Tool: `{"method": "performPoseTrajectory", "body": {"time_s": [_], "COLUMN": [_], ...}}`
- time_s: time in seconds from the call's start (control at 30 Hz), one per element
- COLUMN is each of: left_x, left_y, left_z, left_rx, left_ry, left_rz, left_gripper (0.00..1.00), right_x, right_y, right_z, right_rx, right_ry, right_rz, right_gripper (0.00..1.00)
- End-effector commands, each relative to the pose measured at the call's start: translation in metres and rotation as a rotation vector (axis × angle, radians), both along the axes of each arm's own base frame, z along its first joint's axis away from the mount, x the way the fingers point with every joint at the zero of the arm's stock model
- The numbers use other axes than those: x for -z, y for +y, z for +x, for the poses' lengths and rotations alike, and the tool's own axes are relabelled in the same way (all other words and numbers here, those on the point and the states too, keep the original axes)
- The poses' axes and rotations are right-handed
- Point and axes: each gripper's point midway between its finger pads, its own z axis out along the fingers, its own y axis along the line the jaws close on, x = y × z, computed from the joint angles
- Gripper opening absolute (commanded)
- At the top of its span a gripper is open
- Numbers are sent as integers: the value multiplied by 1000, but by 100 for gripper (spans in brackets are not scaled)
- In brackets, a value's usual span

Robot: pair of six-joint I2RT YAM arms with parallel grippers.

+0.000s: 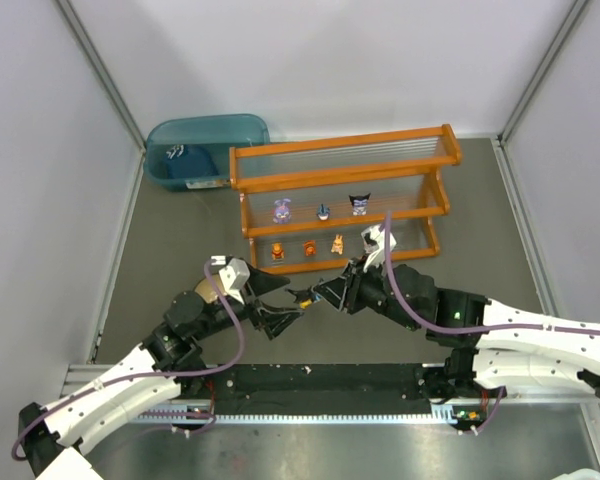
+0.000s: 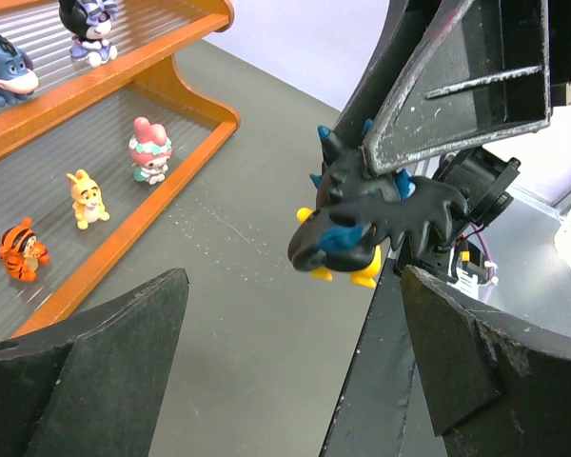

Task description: Place and organize the plastic toys onto the shelf

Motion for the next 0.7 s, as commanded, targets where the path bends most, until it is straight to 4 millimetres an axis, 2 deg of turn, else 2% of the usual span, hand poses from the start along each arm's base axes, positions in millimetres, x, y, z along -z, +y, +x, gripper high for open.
{"method": "performPoseTrajectory", "body": {"time_s": [0.0,0.37,0.57,0.67], "left_x": [-36,-30,-29,-29], "left_y": [-2,-10,-12,-13], "left_z": [2,3,0,-1], "left_rx": [-3,30,48,57], "left_ry": [-78,-61,-57,-52], "left_rz": [-91,-73,-71,-71], "left_gripper": [99,97,76,62], "right_x": [-42,-45,-46,-43], "right_y": [12,18,21,23], "right_z": [-5,-10,-12,-12], "right_rx": [-34,-64,-75,-80], "right_ry": [-11,-1,6,13], "right_rz": [128,149,162,157], "right_gripper": [0,0,0,0]}}
